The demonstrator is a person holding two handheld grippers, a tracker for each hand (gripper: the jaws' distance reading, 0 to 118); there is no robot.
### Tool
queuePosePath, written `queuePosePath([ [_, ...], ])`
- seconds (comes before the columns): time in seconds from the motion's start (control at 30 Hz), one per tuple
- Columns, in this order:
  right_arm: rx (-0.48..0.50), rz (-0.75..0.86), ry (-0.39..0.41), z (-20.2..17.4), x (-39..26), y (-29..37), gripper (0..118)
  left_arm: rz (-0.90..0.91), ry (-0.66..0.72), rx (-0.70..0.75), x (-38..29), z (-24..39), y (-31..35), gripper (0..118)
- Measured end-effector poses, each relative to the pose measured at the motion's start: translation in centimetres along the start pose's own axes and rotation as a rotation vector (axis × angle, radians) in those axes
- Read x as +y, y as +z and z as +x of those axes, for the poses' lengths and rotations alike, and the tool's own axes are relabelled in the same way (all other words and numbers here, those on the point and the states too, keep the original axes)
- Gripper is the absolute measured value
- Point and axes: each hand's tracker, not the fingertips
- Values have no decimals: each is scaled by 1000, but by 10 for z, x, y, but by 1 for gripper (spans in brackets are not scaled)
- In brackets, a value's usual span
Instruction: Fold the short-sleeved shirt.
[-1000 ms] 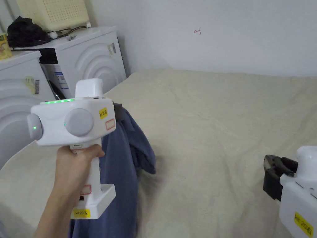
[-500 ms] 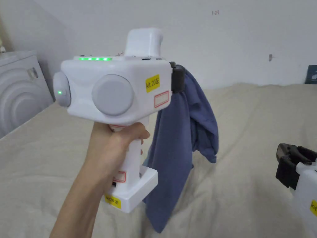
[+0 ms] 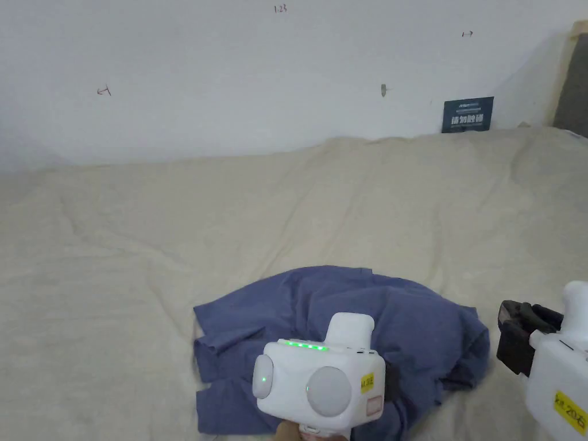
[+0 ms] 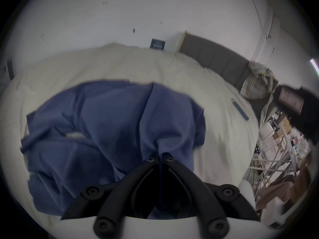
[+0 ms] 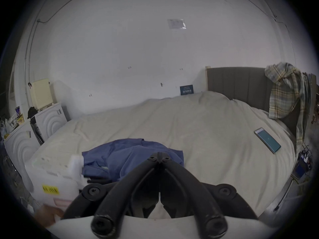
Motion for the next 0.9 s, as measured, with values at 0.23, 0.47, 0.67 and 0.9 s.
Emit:
queuePosePath([
  [0.23, 8, -15, 7, -2, -1, -5, 0, 36, 107, -17, -1, -24, 22, 110],
  [0.47, 49, -24, 27, -16, -1, -6, 0, 118, 52, 101, -5, -46, 88, 118],
  [0.67, 97, -43, 57, -33, -7, -7, 0, 163, 151, 289, -34, -91, 133, 7],
  [0.9, 158, -65, 99, -55, -11, -10, 0, 100, 244, 357, -64, -135, 144, 0],
])
